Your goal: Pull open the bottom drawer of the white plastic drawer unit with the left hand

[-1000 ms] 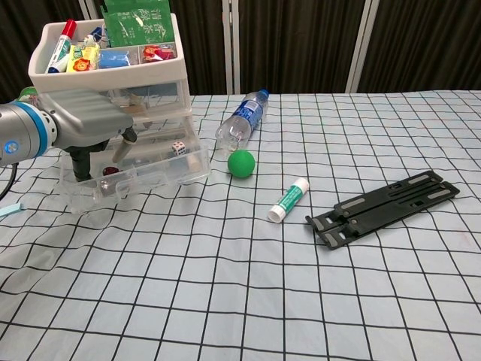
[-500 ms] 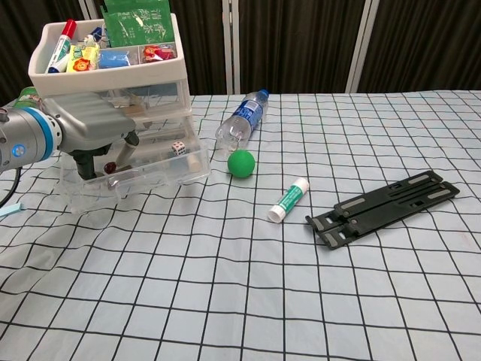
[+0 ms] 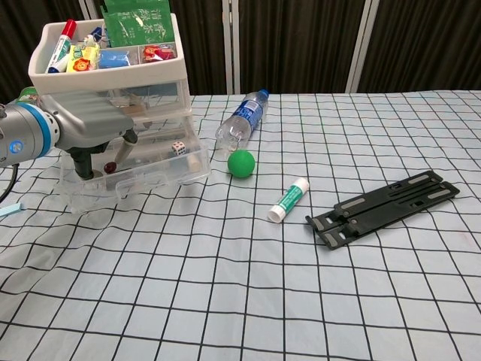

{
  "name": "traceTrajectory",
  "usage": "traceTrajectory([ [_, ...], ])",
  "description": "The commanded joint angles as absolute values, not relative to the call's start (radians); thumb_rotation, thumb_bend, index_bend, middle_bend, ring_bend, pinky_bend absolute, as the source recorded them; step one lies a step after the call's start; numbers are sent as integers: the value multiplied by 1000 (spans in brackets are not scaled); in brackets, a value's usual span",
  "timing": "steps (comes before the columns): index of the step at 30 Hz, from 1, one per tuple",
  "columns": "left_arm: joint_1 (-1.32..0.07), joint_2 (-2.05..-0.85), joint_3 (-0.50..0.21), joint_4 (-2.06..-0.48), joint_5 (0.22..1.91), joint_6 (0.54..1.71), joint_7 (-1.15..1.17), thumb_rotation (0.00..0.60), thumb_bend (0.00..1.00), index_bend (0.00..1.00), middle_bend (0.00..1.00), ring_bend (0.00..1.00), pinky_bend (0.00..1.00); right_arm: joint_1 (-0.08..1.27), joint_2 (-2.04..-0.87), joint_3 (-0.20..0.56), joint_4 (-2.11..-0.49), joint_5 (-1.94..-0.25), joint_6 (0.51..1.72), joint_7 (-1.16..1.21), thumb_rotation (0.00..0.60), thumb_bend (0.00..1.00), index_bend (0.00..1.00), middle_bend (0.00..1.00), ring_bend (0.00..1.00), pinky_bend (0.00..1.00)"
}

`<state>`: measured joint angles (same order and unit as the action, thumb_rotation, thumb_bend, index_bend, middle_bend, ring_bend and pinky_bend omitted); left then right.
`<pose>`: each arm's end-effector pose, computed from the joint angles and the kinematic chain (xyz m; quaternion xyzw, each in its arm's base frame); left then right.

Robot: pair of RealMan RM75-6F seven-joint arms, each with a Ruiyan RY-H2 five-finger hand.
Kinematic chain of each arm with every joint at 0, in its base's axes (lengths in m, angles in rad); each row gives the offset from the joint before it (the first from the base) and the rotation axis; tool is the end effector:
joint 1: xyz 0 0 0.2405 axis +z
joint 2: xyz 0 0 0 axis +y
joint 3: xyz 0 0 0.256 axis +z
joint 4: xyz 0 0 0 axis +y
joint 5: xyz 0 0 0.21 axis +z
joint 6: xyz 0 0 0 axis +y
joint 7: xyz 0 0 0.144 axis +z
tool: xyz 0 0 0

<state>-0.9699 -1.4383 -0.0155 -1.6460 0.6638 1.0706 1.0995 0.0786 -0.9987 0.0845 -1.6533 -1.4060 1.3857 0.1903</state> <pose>-0.1407 0.3508 0.0026 -0.8296 -0.1651 -0.1316 0.5170 -0.3266 -0.1854 0.1919 0.5459 -0.4589 0.3914 0.5816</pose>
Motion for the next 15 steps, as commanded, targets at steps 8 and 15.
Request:
traceTrajectory([
  [8,-981,-1458,-3,-1614,654,1062,1097,600,307,454,1000,949,857,78,-998,85,-1653,-1405,1386,190,600,19,0,0,0,0],
  [15,-982,-1465,0,-1601,661,1068,1088,600,336,481,1000,949,857,78,-997,85,-1653,-1406,1386,193,600,18,0,0,0,0],
])
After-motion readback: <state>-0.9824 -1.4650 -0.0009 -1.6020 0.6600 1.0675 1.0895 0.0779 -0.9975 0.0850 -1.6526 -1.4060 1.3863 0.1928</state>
